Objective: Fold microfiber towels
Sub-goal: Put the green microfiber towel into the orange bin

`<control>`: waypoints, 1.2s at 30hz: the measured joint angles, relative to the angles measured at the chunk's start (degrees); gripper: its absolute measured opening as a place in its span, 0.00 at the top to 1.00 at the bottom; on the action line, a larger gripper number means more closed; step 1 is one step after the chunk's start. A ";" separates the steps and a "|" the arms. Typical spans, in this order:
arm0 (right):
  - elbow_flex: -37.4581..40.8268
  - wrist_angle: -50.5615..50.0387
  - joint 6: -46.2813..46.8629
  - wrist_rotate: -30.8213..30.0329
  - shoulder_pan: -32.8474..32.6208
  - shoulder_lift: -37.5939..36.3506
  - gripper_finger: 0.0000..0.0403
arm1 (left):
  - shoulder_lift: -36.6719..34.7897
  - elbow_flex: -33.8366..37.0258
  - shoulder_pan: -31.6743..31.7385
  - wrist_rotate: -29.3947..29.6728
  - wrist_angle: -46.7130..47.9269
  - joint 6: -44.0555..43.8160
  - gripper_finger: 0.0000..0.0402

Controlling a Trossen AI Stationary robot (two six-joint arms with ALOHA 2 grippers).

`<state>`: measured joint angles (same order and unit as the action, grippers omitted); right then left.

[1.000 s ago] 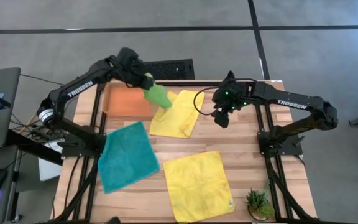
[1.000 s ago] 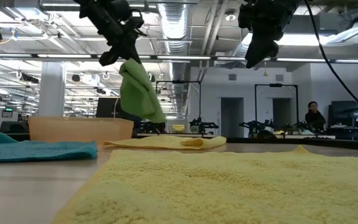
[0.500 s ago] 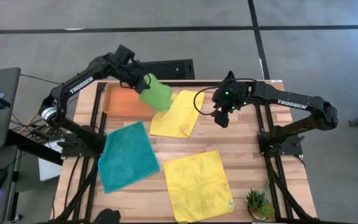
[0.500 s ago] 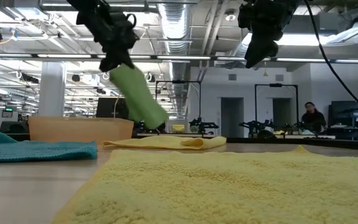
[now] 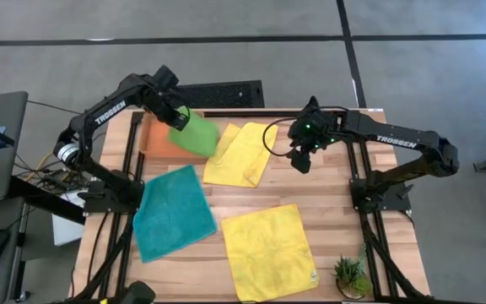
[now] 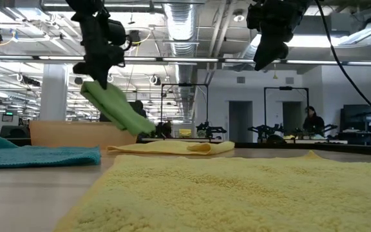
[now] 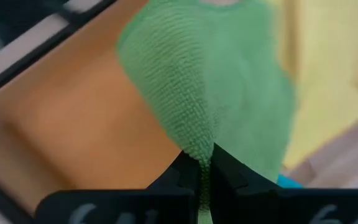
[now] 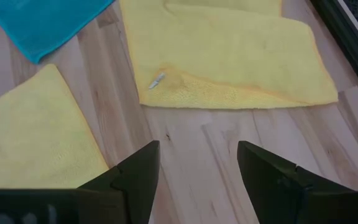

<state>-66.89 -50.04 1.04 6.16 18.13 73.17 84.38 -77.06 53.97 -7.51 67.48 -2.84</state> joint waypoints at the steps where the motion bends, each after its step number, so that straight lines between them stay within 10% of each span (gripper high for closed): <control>1: 0.00 0.00 0.00 0.01 0.00 0.00 0.41 | 0.00 0.00 0.27 1.49 0.11 -1.16 1.00; 36: 0.00 1.33 -3.04 -0.03 2.91 0.00 0.41 | 0.11 19.97 3.17 20.06 -16.87 -19.05 1.00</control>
<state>-66.89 -48.71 -2.00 6.13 21.04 73.17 84.49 -57.08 57.14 12.55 50.61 -21.89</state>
